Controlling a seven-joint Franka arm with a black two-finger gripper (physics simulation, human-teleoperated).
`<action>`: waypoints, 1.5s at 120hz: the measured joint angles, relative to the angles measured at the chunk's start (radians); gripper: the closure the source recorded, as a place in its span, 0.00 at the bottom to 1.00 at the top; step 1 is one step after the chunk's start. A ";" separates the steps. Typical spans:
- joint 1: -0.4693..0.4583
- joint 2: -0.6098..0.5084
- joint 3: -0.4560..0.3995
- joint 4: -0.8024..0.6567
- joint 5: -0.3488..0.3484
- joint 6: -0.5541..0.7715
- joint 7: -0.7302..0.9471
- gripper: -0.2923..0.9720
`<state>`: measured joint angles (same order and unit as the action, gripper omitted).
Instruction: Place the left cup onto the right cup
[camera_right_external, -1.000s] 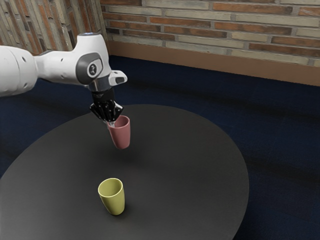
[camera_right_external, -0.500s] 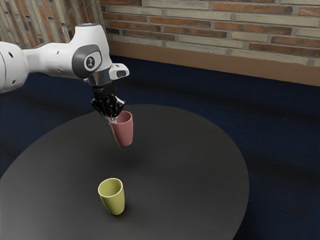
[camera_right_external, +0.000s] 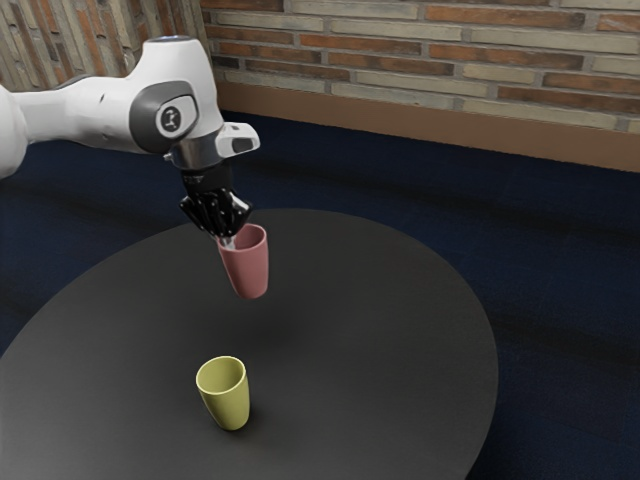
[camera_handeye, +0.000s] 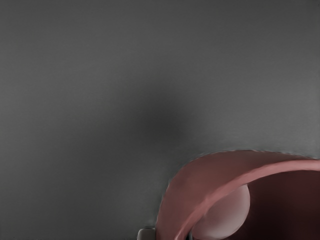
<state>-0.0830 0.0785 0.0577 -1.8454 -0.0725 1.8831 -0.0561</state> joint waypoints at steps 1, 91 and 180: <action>0.000 -0.003 -0.001 -0.003 0.001 0.000 0.000 0.85; 0.001 -0.156 -0.036 -0.220 0.017 0.018 -0.005 0.85; 0.002 -0.247 -0.051 -0.351 0.019 0.075 -0.017 0.85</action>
<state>-0.0808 -0.1686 0.0063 -2.1959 -0.0532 1.9585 -0.0728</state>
